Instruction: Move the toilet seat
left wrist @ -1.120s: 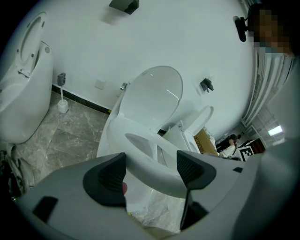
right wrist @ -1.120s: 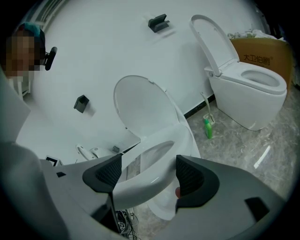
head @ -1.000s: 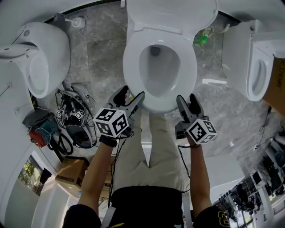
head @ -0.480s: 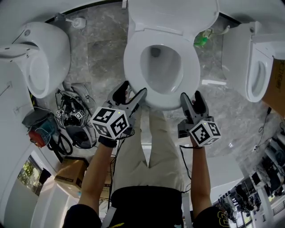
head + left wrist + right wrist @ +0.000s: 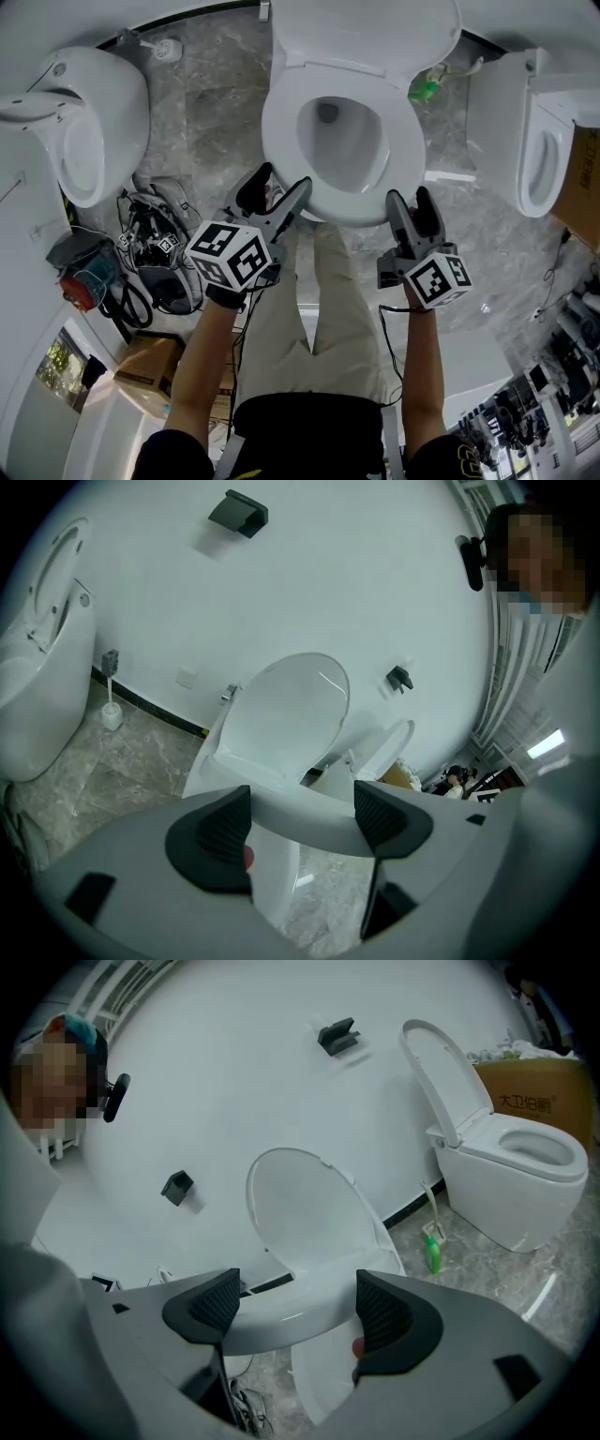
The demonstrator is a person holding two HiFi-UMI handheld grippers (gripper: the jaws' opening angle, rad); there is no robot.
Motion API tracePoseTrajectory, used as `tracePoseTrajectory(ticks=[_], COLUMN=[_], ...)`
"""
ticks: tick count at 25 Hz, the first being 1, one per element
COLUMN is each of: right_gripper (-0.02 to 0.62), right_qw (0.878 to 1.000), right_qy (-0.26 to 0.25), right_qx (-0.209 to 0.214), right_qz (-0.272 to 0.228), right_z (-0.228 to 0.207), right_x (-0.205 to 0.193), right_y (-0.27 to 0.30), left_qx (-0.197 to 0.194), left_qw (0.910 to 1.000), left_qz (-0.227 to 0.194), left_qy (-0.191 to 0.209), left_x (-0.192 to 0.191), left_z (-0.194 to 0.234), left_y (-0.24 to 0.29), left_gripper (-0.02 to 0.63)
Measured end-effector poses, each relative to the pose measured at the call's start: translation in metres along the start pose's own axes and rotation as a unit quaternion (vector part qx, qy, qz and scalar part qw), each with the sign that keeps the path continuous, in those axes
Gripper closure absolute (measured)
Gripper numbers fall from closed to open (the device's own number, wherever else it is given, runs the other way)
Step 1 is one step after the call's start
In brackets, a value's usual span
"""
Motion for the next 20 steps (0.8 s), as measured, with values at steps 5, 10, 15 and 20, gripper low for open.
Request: tracePoseTrajectory(ticks=[5,10,15,20], right_gripper=[0.212,0.211,0.210,0.209], right_qw=[1.000,1.000,1.000,0.999], right_qy=[0.000,0.003,0.006,0.008], right_qx=[0.000,0.000,-0.001,0.001], right_qz=[-0.007,-0.019,-0.027,-0.035], right_z=[0.003,0.006,0.007,0.008], right_x=[0.003,0.007,0.009,0.009], right_y=[0.001,0.002,0.003,0.004], left_qx=[0.001,0.000,-0.001,-0.002], left_qw=[1.0000,0.9998,0.9997,0.9995], left_qz=[-0.008,-0.019,-0.024,-0.032], left_qy=[0.001,0.002,0.004,0.006], left_x=[0.004,0.008,0.011,0.013], left_z=[-0.001,-0.002,-0.001,-0.001], left_y=[0.000,0.000,0.001,0.001], left_gripper=[0.259,0.258,0.256,0.255])
Point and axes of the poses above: the fingertips, and each gripper's own axes: y forward along the fingers, z to its left, x out of its top, the point moved 7 cm from there along -y, backward along the fingers, and after that the axes turned 2 degrees about y, right-handed, at the moved point
